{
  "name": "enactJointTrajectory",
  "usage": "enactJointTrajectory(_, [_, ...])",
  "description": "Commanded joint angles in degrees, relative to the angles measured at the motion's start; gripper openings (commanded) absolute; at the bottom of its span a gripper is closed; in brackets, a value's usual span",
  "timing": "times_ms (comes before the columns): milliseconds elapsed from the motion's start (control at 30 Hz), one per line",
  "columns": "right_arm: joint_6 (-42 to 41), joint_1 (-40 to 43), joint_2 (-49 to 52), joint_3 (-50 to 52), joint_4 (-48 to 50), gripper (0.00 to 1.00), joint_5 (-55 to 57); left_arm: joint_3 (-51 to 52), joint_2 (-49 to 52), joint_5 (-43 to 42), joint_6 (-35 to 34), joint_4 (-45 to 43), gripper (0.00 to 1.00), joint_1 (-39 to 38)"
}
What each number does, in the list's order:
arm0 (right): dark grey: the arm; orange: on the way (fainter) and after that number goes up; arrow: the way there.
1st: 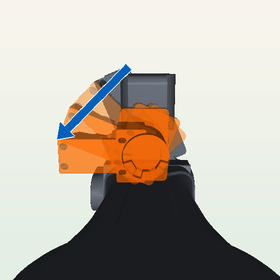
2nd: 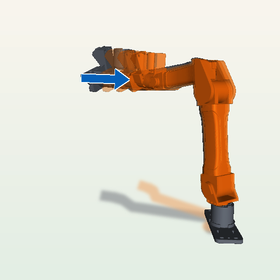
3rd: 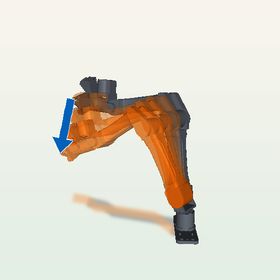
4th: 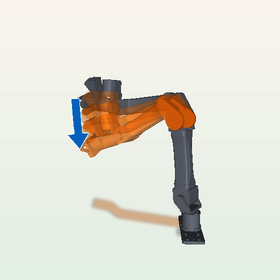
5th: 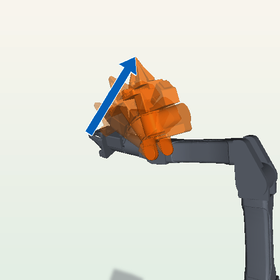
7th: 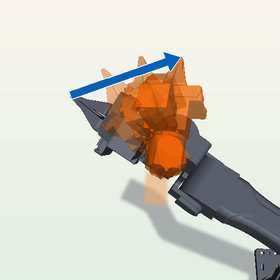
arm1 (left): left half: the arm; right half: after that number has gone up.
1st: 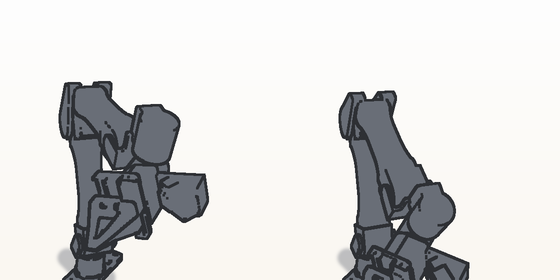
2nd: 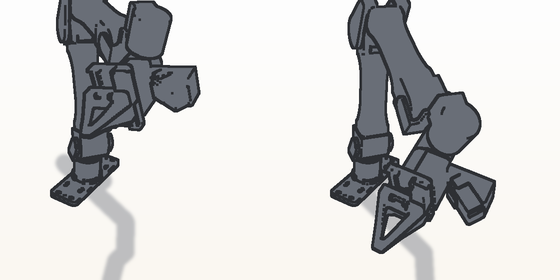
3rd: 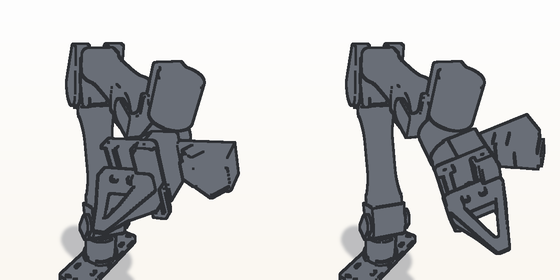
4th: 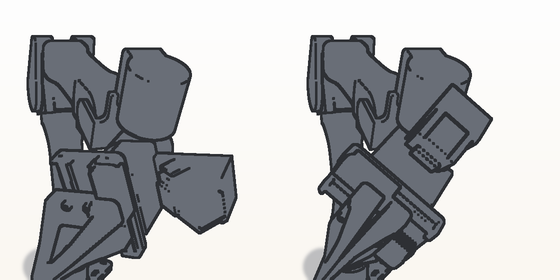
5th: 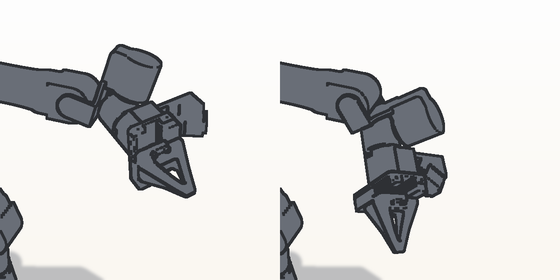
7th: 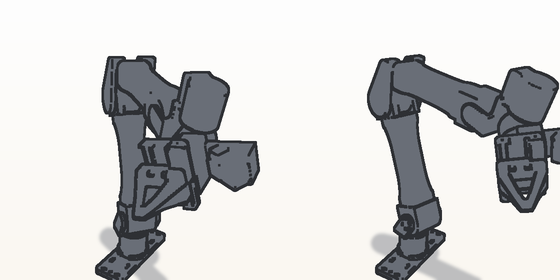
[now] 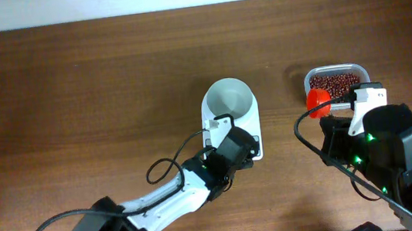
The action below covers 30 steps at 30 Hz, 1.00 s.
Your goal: Scoop and weigh 50g on scale
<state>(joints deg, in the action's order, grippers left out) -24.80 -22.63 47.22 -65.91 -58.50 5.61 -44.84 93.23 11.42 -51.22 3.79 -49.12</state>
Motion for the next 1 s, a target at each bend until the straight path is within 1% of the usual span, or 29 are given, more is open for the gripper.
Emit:
enactJointTrajectory(0, [0.57,0.26,0.04,-1.25,0.22,0.04,1.05,-0.33,2.23,1.51,-0.61,-1.77,0.00,-0.22])
enactJointTrajectory(200, [0.57,0.26,0.04,-1.22,0.22,0.04,1.03,-0.33,3.85,2.95,-0.63,-3.32,0.00,-0.22])
enactJointTrajectory(233, [0.57,0.26,0.04,-1.22,0.22,0.04,1.01,-0.33,4.42,2.97,-2.12,-3.34,0.00,-0.22])
enactJointTrajectory(533, [0.57,0.26,0.04,-1.22,0.22,0.04,0.87,-0.33,6.54,2.95,-2.12,-5.88,0.00,-0.22])
enactJointTrajectory(700, [0.59,0.26,0.04,-1.22,0.24,0.04,0.90,-0.31,6.54,2.93,-2.21,-4.63,0.00,-0.22])
enactJointTrajectory(967, [0.59,0.26,0.04,-1.22,0.24,0.04,0.87,-0.33,6.54,2.97,-4.94,-2.23,0.00,-0.11])
